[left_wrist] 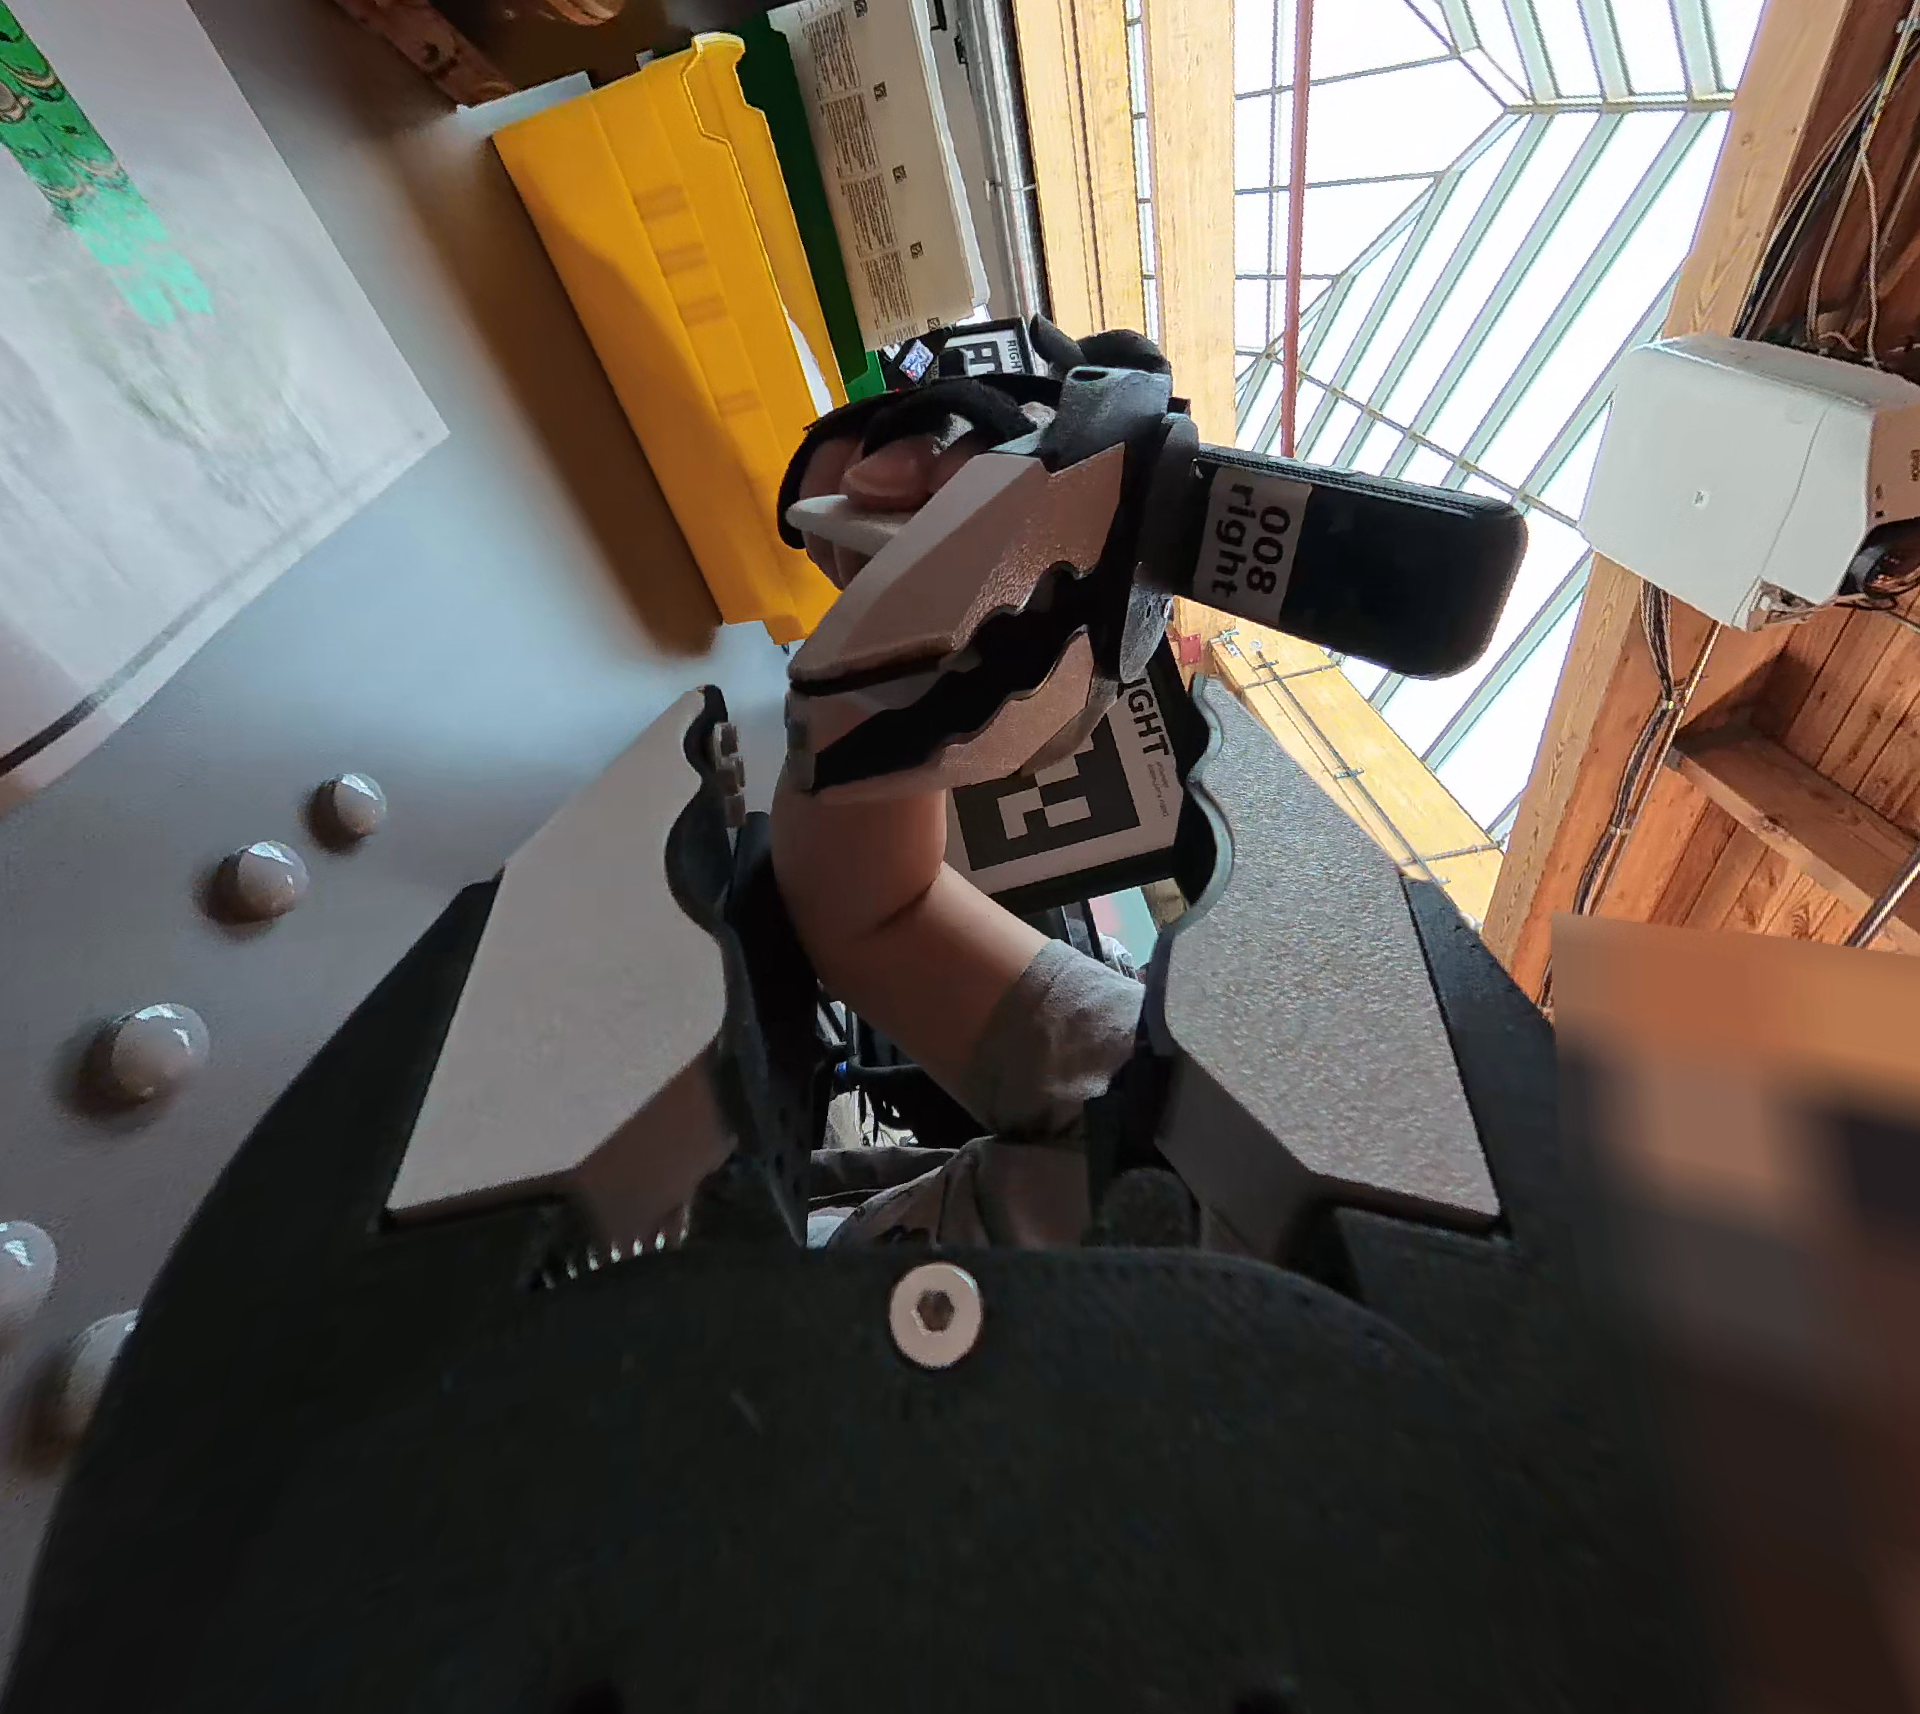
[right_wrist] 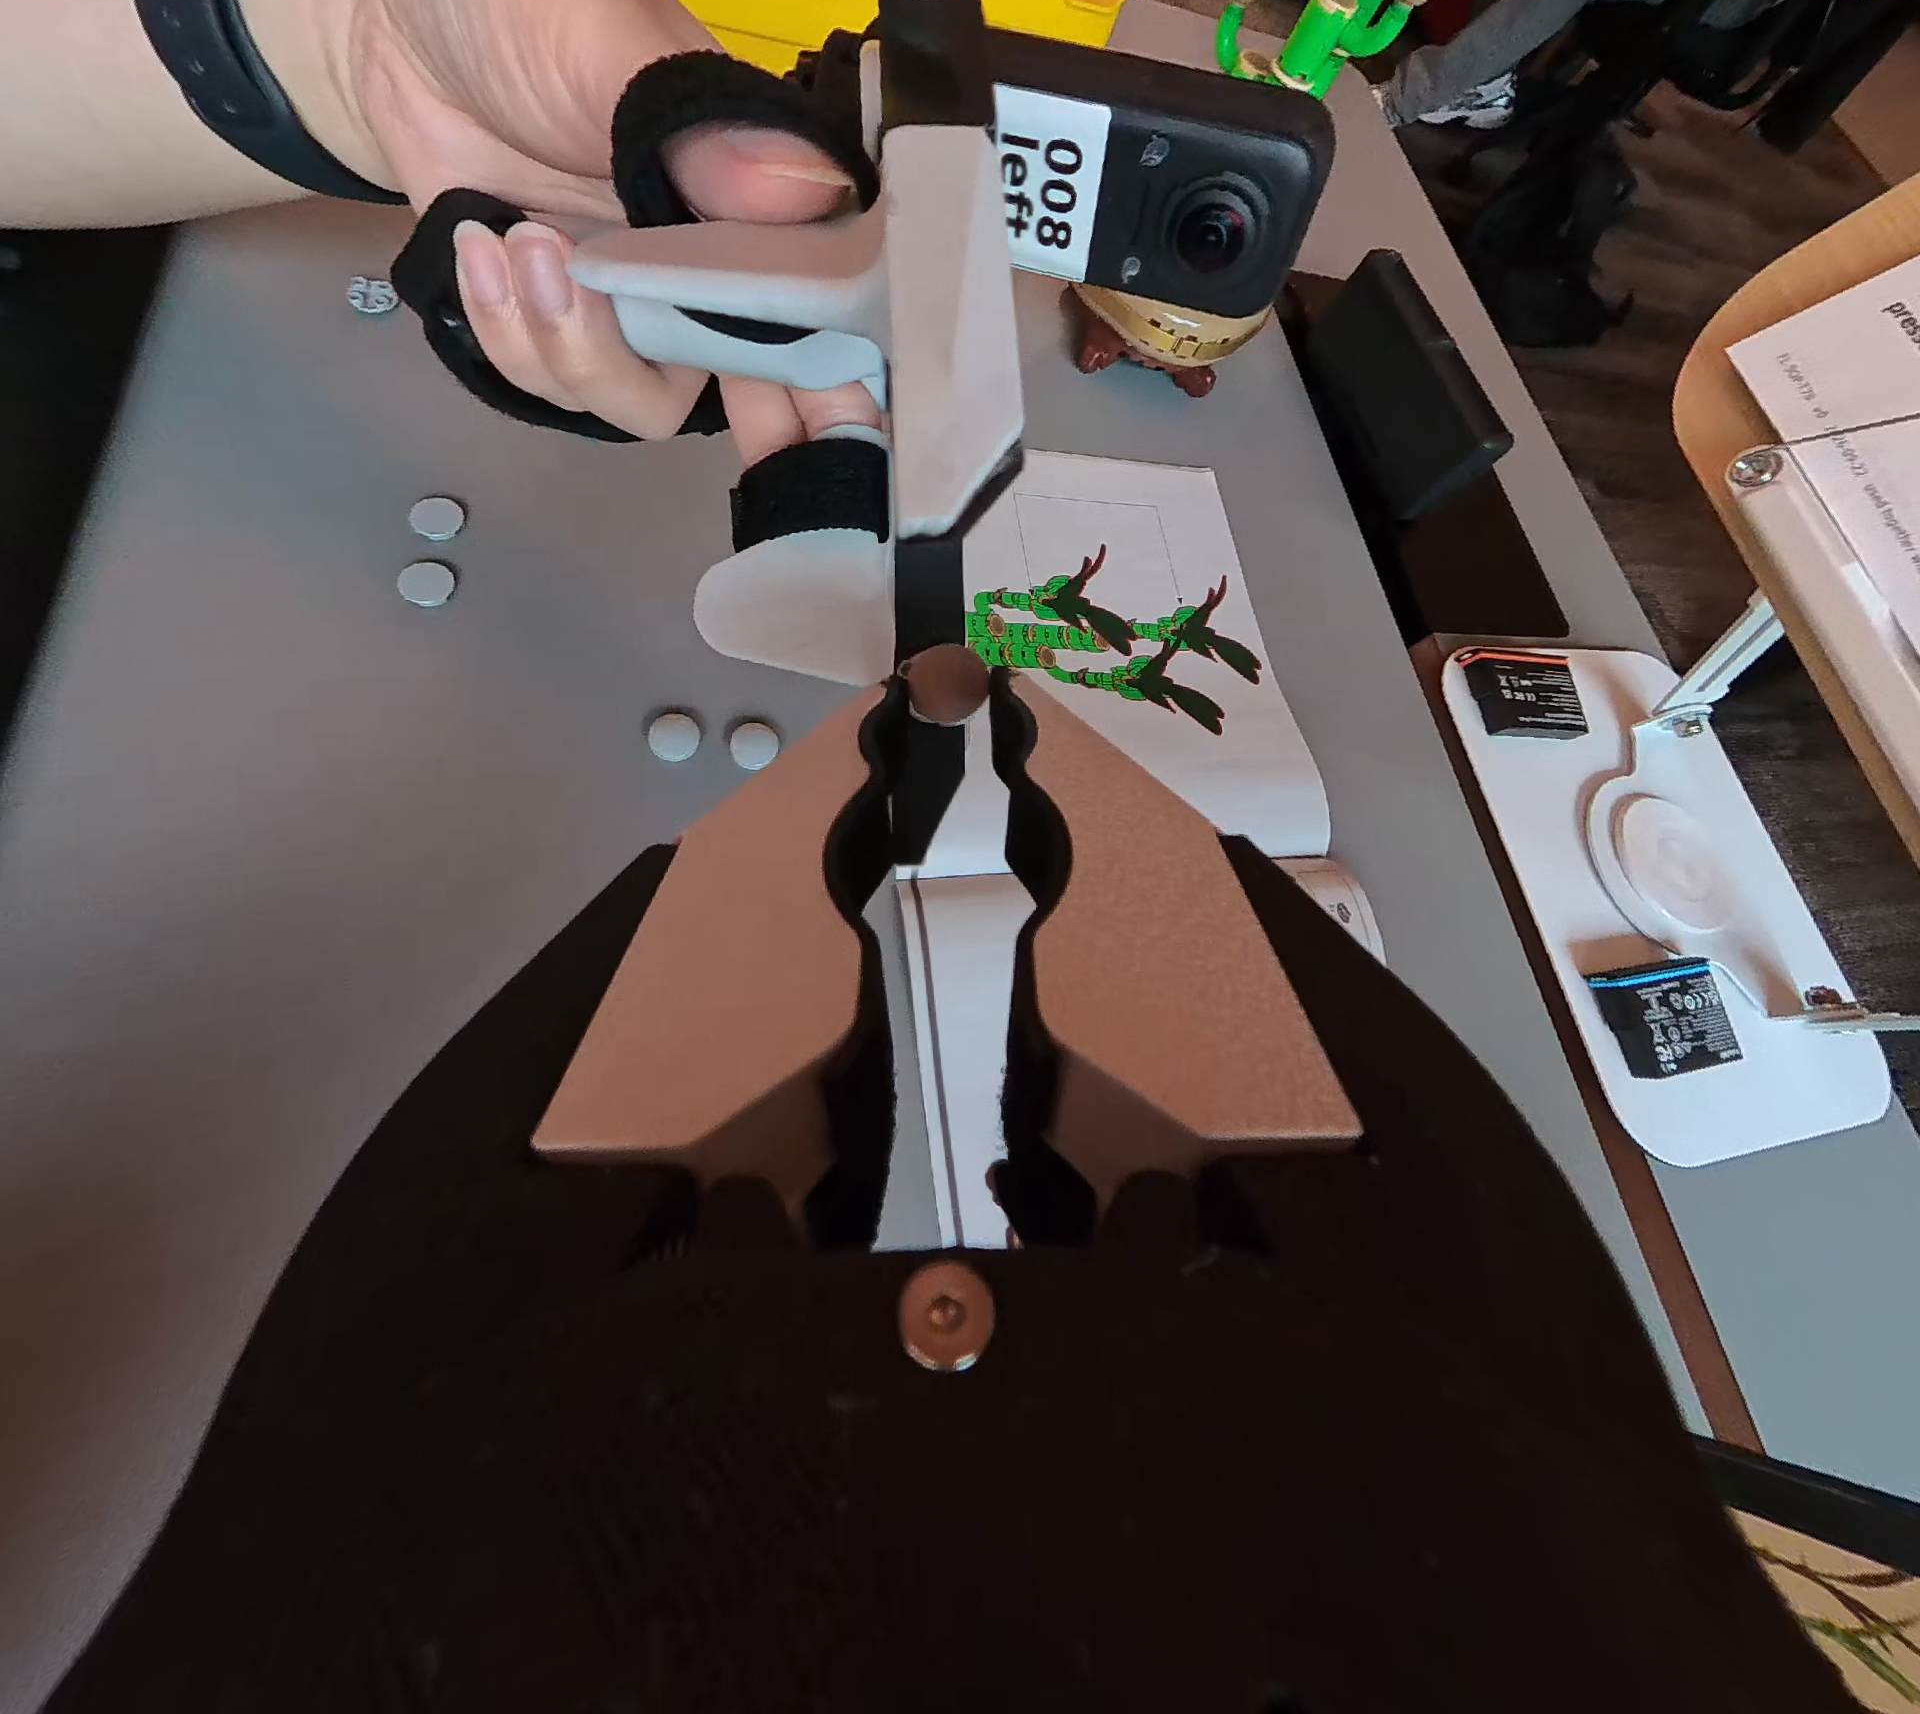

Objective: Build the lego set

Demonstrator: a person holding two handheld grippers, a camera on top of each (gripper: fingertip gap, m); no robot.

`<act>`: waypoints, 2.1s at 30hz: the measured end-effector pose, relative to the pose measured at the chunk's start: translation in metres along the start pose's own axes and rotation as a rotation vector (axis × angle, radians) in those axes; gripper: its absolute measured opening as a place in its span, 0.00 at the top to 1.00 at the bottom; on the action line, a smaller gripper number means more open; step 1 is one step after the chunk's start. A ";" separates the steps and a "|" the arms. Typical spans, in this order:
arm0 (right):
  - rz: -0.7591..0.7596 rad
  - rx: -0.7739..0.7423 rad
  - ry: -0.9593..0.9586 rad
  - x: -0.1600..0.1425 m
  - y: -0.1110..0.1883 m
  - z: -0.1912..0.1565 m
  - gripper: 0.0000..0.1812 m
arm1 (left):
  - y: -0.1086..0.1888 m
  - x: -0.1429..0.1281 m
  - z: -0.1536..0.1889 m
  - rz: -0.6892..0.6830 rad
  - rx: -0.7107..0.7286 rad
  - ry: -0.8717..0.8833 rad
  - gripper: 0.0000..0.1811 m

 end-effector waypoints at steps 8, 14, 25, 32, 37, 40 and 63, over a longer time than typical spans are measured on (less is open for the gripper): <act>-0.024 0.008 0.008 -0.002 -0.003 -0.003 0.92 | -0.002 -0.002 0.000 -0.007 -0.002 0.001 0.53; -0.035 0.015 0.004 -0.004 -0.004 -0.002 0.92 | -0.003 -0.003 0.000 -0.016 -0.001 -0.001 0.53; -0.053 0.025 0.023 -0.006 -0.005 -0.005 0.92 | -0.005 -0.004 -0.001 -0.023 0.006 -0.001 0.52; -0.078 0.022 0.038 -0.008 -0.007 -0.006 0.92 | -0.006 -0.006 -0.005 -0.044 0.037 -0.006 0.54; -0.086 0.017 0.032 -0.010 -0.009 -0.006 0.92 | -0.005 -0.006 -0.009 -0.044 0.058 0.000 0.57; -0.103 0.007 0.038 -0.012 -0.013 -0.006 0.92 | -0.005 -0.006 -0.013 -0.045 0.076 0.015 0.57; -0.160 -0.018 0.051 -0.011 -0.015 -0.011 0.92 | -0.006 -0.010 -0.010 -0.099 0.131 0.015 0.52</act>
Point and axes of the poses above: each gripper's, where its closed fingertips meet, y back along the fingers, x out of its top, z = x × y across the jaws, the point moved 6 cm from there along y, back along the fingers, and after that the axes turned 8 degrees about -y, right-handed, at the moved point
